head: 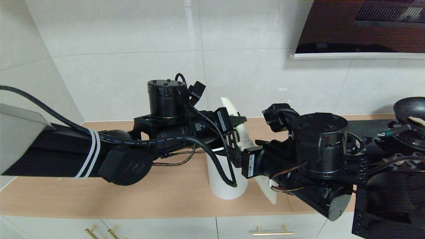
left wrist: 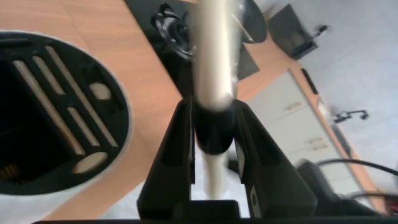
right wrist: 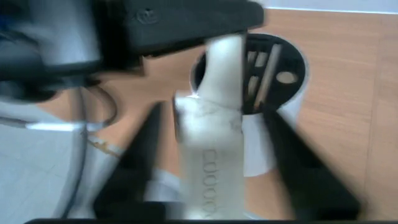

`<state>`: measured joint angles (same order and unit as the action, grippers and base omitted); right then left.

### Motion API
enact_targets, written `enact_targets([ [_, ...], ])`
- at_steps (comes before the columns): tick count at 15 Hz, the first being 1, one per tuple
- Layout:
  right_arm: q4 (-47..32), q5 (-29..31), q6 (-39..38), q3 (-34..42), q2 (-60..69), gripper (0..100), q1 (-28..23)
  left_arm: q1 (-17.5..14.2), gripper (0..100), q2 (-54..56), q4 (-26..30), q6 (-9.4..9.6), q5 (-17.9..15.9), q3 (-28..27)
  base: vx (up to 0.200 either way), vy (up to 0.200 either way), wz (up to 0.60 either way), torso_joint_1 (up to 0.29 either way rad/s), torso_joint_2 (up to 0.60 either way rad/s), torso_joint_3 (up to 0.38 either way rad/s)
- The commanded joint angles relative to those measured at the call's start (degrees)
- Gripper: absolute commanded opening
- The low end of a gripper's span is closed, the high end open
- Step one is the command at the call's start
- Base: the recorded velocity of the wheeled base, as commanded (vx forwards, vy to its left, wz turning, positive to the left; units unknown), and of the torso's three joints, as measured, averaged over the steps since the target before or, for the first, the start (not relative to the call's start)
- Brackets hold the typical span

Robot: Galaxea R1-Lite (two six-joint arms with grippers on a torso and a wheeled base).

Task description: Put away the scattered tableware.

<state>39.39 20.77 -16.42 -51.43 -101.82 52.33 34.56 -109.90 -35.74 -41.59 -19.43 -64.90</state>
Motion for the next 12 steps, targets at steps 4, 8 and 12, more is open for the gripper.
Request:
enact_targets([
  [4, -0.2, 0.1, 0.3, 0.5, 4.2, 100, -0.2, -0.3, 0, 4.0, -1.1, -1.65, 0.5, 0.0, 0.0, 0.0, 0.0, 0.0, 0.0, 0.0],
  [8, -0.2, 0.0, 4.2, 2.5, 12.3, 100, -3.7, -2.9, 0, 8.4, -1.7, 4.07, 5.4, 1.8, 0.0, 0.0, 0.0, 0.0, 0.0, 0.0],
  [12, -0.3, -0.3, 4.8, 2.7, 13.7, 100, -6.3, -4.1, 0, 12.8, -7.2, 14.79, 10.5, 5.8, 0.0, 0.0, 0.0, 0.0, 0.0, 0.0],
])
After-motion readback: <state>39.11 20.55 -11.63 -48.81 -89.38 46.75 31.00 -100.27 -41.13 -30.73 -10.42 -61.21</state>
